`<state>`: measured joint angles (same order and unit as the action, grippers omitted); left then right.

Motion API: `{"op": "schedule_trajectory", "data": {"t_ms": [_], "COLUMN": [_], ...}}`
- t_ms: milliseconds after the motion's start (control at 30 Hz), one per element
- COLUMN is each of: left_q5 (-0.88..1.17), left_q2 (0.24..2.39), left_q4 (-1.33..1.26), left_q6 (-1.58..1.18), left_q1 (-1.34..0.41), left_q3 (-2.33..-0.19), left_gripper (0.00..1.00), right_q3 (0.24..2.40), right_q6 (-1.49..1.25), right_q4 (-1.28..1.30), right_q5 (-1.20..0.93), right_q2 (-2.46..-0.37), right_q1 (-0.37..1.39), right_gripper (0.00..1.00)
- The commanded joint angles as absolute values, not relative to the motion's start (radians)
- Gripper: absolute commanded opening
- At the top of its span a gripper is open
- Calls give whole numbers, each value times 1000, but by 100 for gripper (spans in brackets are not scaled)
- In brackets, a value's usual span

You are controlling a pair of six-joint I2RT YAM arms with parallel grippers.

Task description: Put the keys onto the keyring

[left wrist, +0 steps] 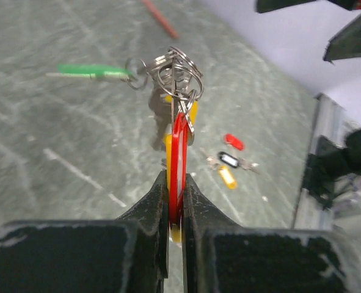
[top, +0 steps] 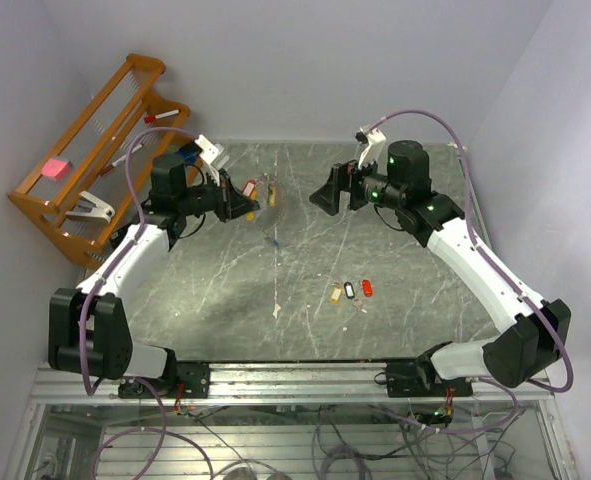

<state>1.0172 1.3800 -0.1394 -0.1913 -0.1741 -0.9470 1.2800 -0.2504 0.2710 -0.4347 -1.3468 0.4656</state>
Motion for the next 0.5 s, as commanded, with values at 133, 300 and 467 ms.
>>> {"op": "schedule_trajectory", "data": {"t_ms": [133, 300, 467], "left_q5": [414, 262, 62], "left_q2": [1373, 1388, 1438], "left_q4": [278, 412, 432], "left_q6": [29, 163, 243], "left_q1": [-271, -332, -357], "left_q3": [-1144, -1215, -1232], "left_gripper": [7, 7, 7], "right_q3": [1292, 1271, 1265], "right_q6": [-236, -227, -246], "right_q4": [361, 380, 393], "right_q5": [-215, -163, -183], "right_q2": [-1395, -1410, -1453], "right_q1": [460, 460, 460], "right_gripper": [100, 100, 100]}}
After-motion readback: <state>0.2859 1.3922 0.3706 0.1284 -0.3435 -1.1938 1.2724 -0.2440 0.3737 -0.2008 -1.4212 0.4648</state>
